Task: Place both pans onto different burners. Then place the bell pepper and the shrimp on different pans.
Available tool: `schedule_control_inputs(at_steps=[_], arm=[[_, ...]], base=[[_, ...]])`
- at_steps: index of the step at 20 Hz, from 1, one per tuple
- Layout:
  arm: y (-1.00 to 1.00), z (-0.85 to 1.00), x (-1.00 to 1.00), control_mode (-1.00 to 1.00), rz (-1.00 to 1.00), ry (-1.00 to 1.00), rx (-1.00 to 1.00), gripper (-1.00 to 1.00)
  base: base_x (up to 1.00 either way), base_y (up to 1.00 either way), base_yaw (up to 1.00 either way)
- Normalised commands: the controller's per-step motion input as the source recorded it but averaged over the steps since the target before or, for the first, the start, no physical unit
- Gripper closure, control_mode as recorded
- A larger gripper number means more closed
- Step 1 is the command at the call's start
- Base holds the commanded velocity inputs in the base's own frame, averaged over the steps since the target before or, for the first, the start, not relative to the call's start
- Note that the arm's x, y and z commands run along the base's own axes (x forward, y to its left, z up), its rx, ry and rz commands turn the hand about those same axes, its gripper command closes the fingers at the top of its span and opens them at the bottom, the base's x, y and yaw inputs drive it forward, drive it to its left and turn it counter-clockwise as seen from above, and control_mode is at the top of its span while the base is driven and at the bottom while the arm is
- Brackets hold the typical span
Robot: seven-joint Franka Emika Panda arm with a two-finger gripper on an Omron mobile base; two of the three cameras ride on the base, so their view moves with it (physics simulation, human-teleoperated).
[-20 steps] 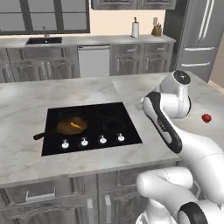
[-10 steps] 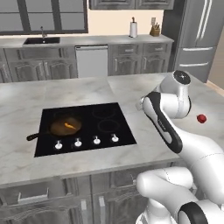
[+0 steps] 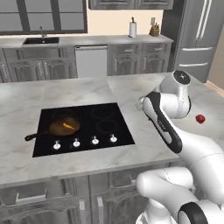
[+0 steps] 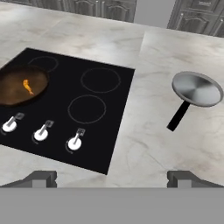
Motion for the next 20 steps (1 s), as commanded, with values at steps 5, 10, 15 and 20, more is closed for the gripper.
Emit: schedule_control_inputs(at_steps=[5,10,15,20], arm=[[0.0,0.0,0.0,1.0,0.0,0.0,0.0,-1.0],[0.0,0.0,0.0,1.0,0.0,0.0,0.0,-1.0],[0.0,0.0,0.0,1.0,0.0,0.0,0.0,-1.0],[-0.12,0.0,0.0,-1.0,0.0,0.0,0.0,-1.0]], base=[[0.0,-0.28,0.0],[0.0,-0.27,0.0],[0.0,-0.25,0.0],[0.0,-0.09,0.0]])
